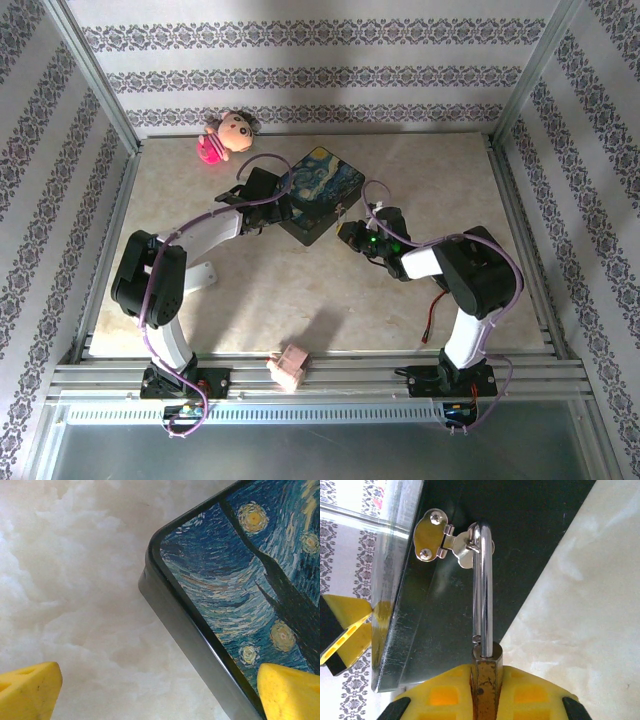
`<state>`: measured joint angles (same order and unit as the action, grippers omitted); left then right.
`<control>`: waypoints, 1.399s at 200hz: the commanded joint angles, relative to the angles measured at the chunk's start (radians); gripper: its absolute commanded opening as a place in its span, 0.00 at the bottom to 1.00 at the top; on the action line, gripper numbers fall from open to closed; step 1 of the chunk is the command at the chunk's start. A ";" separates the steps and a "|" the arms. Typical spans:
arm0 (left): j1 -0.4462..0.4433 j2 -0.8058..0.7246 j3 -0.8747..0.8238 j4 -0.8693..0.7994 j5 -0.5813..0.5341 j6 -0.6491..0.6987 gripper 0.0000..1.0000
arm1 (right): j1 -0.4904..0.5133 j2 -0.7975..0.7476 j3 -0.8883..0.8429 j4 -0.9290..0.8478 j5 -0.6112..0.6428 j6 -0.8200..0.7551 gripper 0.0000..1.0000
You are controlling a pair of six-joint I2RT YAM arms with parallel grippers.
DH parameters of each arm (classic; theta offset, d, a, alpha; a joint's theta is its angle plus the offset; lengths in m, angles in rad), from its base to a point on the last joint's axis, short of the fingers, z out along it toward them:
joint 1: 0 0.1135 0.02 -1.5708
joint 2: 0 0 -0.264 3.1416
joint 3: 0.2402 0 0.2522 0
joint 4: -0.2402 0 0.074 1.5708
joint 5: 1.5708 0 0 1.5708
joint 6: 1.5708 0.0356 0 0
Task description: Unlock the padlock with the key
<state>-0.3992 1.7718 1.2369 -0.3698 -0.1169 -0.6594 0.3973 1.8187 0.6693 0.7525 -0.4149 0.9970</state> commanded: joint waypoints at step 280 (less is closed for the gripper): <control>0.003 -0.029 -0.082 -0.058 0.021 0.013 0.79 | -0.032 0.158 0.092 0.305 0.179 0.086 0.00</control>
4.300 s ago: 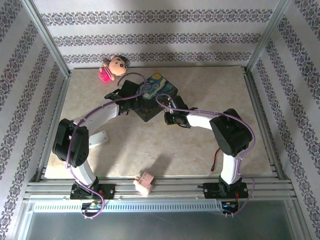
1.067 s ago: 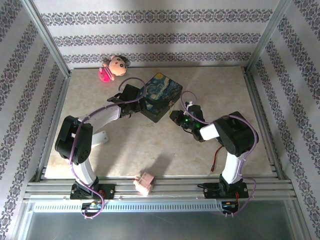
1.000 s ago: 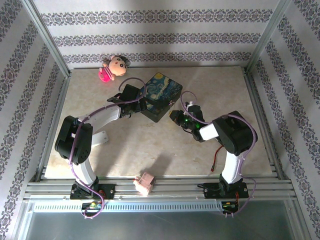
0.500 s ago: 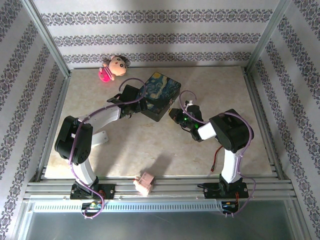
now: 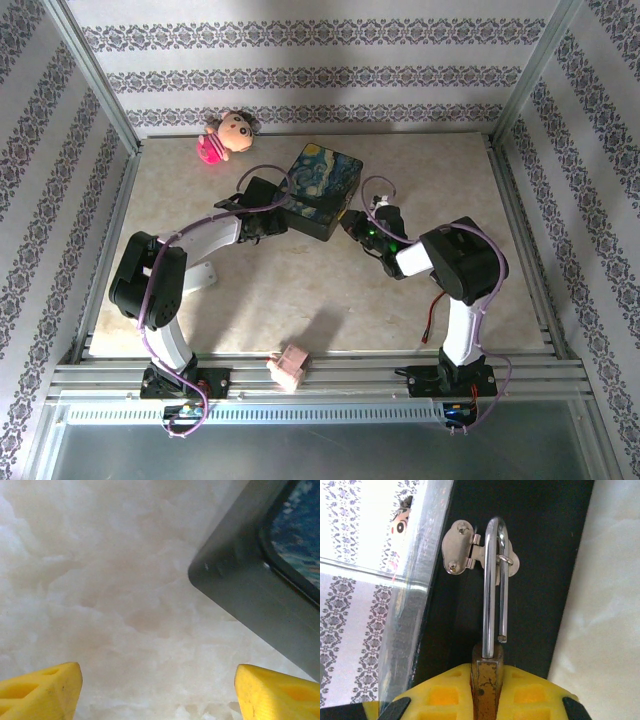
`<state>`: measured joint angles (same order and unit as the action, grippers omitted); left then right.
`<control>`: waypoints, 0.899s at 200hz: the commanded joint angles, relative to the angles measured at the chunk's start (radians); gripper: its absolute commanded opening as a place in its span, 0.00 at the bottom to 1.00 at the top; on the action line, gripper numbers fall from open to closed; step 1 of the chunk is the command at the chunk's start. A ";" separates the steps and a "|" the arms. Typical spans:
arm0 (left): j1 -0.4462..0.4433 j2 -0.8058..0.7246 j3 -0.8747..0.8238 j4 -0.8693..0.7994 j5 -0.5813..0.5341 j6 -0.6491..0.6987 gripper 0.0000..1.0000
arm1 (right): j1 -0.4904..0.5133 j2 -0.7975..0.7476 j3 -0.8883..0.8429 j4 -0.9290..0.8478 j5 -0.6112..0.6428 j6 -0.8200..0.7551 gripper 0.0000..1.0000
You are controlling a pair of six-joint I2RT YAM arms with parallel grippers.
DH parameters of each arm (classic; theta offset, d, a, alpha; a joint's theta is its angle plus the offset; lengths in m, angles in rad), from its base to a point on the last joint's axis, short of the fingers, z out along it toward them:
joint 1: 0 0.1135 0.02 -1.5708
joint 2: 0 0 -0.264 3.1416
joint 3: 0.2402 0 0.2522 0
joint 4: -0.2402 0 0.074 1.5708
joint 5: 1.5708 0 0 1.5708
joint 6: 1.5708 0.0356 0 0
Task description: Unlock the padlock with the key
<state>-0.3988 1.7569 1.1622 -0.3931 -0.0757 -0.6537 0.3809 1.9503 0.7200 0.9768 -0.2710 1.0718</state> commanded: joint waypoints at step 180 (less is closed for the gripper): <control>-0.017 0.053 0.321 0.011 0.039 0.085 0.88 | 0.276 -0.161 -0.112 0.071 0.244 0.030 0.00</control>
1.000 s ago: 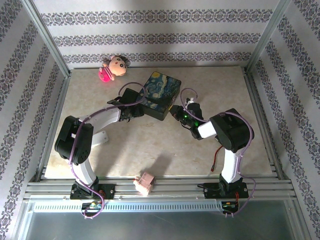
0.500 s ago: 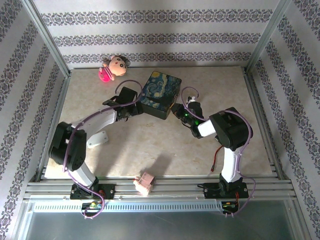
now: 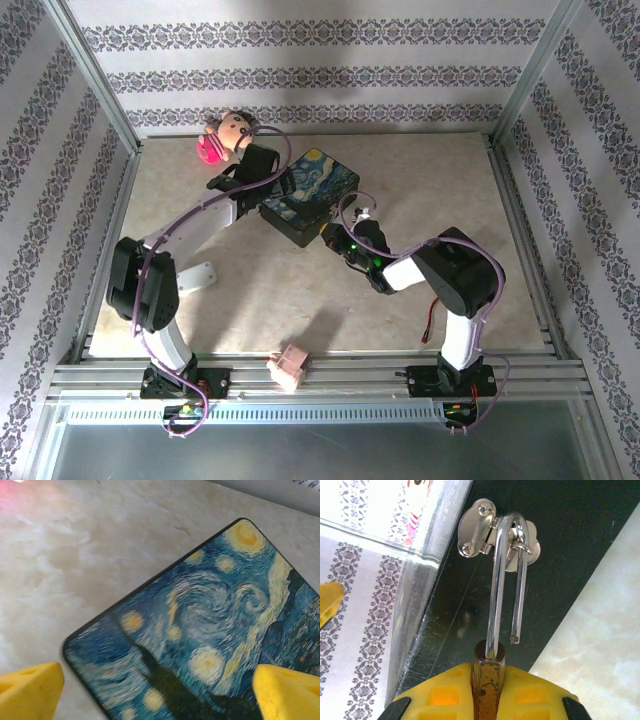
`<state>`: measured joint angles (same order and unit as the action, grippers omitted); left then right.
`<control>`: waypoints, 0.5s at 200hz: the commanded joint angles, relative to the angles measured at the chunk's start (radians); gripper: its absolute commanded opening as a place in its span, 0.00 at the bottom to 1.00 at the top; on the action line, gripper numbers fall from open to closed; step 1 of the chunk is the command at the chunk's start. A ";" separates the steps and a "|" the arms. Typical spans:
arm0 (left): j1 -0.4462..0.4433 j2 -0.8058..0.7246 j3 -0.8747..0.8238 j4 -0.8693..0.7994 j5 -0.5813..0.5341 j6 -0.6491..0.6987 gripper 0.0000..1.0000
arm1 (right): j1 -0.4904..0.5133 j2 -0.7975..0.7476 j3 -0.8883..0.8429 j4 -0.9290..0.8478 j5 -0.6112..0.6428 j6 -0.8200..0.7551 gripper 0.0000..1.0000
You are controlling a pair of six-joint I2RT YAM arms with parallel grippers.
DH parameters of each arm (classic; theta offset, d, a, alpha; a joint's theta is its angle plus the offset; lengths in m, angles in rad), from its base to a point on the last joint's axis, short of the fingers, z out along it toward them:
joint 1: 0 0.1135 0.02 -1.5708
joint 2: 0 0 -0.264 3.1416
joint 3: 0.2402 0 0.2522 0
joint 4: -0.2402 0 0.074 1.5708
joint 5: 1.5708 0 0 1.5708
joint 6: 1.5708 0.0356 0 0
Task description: Unlock the padlock with the key
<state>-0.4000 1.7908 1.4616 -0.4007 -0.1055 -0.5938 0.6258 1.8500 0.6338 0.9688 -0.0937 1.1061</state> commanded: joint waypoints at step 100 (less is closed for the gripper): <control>-0.111 0.117 -0.100 0.219 0.171 -0.005 0.31 | 0.056 0.034 -0.110 0.215 0.125 0.069 0.00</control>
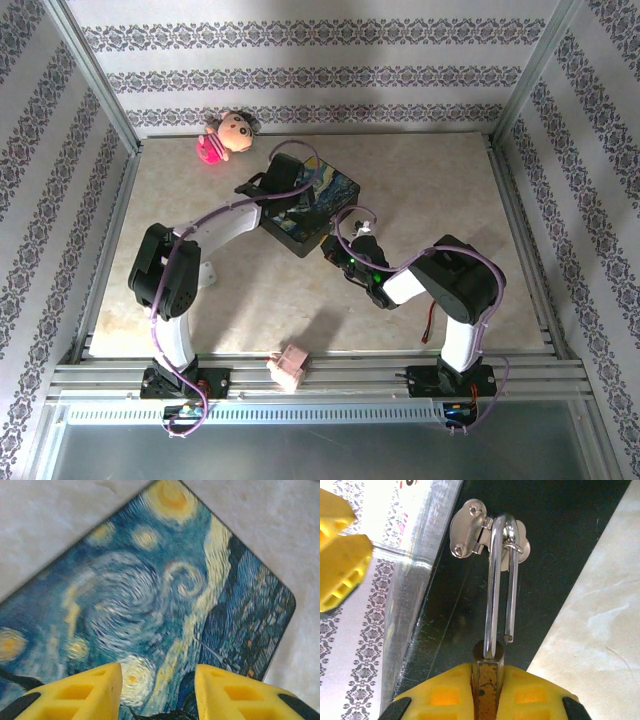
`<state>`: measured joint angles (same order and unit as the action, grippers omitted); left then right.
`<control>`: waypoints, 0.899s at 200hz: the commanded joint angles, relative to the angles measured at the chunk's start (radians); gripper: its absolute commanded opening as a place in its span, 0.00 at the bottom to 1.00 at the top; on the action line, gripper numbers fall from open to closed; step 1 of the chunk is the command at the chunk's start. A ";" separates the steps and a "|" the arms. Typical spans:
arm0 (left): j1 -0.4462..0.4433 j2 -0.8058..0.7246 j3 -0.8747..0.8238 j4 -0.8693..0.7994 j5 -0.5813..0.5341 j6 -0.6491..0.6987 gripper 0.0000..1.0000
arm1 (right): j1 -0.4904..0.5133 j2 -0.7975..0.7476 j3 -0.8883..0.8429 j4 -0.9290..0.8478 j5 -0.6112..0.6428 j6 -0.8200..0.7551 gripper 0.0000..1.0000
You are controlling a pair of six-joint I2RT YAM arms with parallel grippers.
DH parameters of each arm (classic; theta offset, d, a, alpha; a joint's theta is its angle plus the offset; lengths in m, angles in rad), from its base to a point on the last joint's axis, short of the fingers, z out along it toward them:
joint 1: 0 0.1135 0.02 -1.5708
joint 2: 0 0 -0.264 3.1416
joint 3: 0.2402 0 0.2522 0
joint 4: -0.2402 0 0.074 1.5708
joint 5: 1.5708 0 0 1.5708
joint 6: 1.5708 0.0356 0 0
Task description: Unlock the padlock with the key
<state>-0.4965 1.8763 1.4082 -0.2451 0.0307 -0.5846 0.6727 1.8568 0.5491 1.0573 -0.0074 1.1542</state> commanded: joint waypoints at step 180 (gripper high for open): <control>-0.002 0.027 -0.251 0.047 0.019 -0.038 0.00 | -0.086 0.089 0.033 0.145 0.018 -0.011 0.00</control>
<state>-0.5022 1.8603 1.2236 -0.0177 0.0330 -0.6102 0.6144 1.9377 0.5350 1.1477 -0.0193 1.1683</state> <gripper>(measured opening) 0.046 0.077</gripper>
